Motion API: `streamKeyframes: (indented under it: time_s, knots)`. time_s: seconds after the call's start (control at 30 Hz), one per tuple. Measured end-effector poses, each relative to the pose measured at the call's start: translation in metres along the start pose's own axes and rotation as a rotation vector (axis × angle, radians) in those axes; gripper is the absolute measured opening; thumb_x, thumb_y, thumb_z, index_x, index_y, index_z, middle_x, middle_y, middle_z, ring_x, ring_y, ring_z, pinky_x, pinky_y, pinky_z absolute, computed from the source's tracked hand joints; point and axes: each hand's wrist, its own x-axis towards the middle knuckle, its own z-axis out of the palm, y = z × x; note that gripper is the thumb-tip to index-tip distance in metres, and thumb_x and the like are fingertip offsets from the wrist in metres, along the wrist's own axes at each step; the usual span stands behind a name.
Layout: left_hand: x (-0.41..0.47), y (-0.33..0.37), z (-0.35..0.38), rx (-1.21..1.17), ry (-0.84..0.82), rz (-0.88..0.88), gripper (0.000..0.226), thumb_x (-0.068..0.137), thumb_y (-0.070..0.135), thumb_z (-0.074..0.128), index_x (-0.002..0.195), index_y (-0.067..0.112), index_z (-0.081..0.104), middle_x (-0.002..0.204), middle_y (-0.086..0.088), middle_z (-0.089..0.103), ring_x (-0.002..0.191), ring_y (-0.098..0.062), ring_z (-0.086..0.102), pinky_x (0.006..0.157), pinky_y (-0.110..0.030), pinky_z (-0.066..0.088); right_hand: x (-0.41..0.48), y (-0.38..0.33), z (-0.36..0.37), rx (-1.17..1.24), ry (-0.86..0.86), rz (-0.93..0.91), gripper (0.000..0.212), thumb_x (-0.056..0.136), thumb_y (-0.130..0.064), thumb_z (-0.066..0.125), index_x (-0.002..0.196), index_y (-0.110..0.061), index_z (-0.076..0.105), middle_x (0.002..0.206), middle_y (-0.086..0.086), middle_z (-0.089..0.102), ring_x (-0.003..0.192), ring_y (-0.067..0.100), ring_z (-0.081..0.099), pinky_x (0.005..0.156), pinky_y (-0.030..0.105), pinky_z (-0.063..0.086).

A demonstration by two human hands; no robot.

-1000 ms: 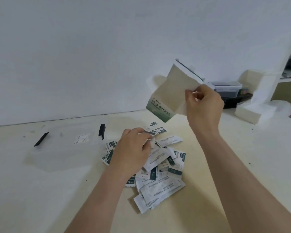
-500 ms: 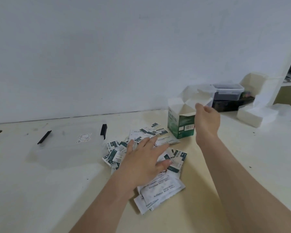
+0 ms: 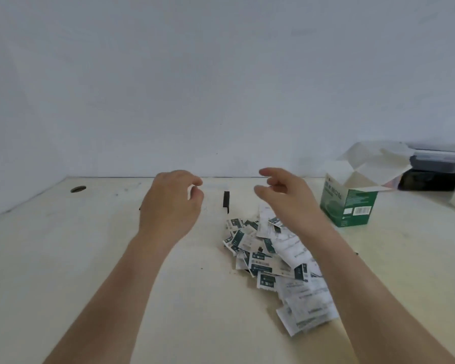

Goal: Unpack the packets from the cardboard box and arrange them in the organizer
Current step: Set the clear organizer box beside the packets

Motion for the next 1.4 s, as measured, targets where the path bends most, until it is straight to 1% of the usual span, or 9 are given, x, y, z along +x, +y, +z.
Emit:
streamKeyframes:
  time_s: [0.13,0.33,0.6,0.7,0.83,0.97,1.17,1.27,1.4]
  knots:
    - [-0.004,-0.053,-0.004,0.056,-0.122,-0.257,0.036,0.097,0.024,0.043,0.129,0.020,0.058,0.142,-0.006,0.049,0.131,-0.029,0.040,0.104,-0.035,0.032,0.003,0.003,0.052,-0.009,-0.201,0.124,0.052,0.090,-0.044,0.061,0.139,-0.031,0.048,0.129,-0.001,0.051,0.116,0.016,0.054,0.095,0.034,0.046]
    - [-0.014,-0.074,-0.017,-0.137,-0.003,-0.487,0.006,0.084,0.035,0.065,0.089,0.031,0.068,0.078,0.013,0.065,0.078,-0.014,0.060,0.068,-0.026,0.039,0.010,0.011,0.080,-0.060,0.086,0.129,0.015,0.083,-0.031,0.068,0.096,-0.027,0.062,0.078,-0.005,0.066,0.065,0.014,0.061,0.064,0.029,0.050]
    - [-0.016,-0.081,-0.015,-0.306,0.022,-0.644,0.024,0.084,0.019,0.049,0.086,0.031,0.070,0.074,0.011,0.066,0.060,-0.016,0.065,0.072,-0.037,0.056,0.006,0.023,0.078,-0.056,0.115,0.173,0.016,0.090,-0.016,0.052,0.102,-0.016,0.063,0.079,0.000,0.069,0.067,0.020,0.067,0.065,0.038,0.056]
    - [-0.018,-0.083,-0.018,-0.224,-0.052,-0.628,0.026,0.084,0.020,0.046,0.078,0.026,0.070,0.077,0.006,0.068,0.072,-0.023,0.064,0.070,-0.034,0.053,0.003,0.023,0.073,-0.219,0.121,0.108,0.028,0.089,-0.012,0.052,0.116,-0.019,0.056,0.108,0.000,0.056,0.088,0.019,0.058,0.073,0.032,0.046]
    - [-0.019,-0.077,-0.023,-0.053,-0.129,-0.499,0.042,0.090,0.032,0.044,0.054,0.012,0.042,0.053,-0.006,0.043,0.056,-0.027,0.045,0.052,-0.032,0.033,0.000,0.014,0.068,-0.269,0.014,0.062,0.028,0.092,-0.016,0.045,0.065,-0.017,0.049,0.061,0.001,0.044,0.059,0.024,0.041,0.057,0.029,0.032]
    - [-0.022,-0.068,-0.019,0.244,-0.089,-0.297,0.039,0.091,0.032,0.042,0.066,0.008,0.062,0.071,-0.010,0.053,0.072,-0.030,0.046,0.061,-0.035,0.035,-0.006,0.009,0.073,-0.575,-0.055,-0.025,0.047,0.097,-0.033,0.042,0.056,-0.009,0.039,0.064,0.009,0.040,0.063,0.028,0.036,0.058,0.031,0.030]
    - [-0.020,-0.062,-0.026,0.226,0.033,-0.270,0.031,0.088,0.029,0.045,0.067,0.013,0.061,0.067,-0.006,0.057,0.066,-0.028,0.051,0.058,-0.033,0.035,-0.014,0.001,0.074,-0.658,0.056,-0.117,0.045,0.099,-0.039,0.038,0.072,-0.006,0.054,0.098,0.011,0.053,0.093,0.031,0.051,0.076,0.037,0.045]
    - [-0.018,-0.060,-0.028,0.167,0.082,-0.272,0.027,0.089,0.029,0.048,0.072,0.015,0.062,0.065,-0.001,0.056,0.070,-0.027,0.053,0.061,-0.032,0.035,-0.017,-0.002,0.074,-0.574,0.104,-0.137,0.039,0.099,-0.038,0.043,0.102,-0.006,0.065,0.107,0.007,0.055,0.098,0.025,0.052,0.078,0.032,0.039]
    - [-0.014,-0.061,-0.030,-0.321,0.262,-0.308,0.020,0.092,0.027,0.057,0.109,0.024,0.067,0.073,0.008,0.057,0.073,-0.017,0.056,0.077,-0.034,0.047,-0.013,-0.010,0.068,0.055,0.115,-0.040,0.027,0.095,-0.027,0.057,0.120,-0.021,0.064,0.073,-0.002,0.060,0.059,0.008,0.051,0.065,0.029,0.042]
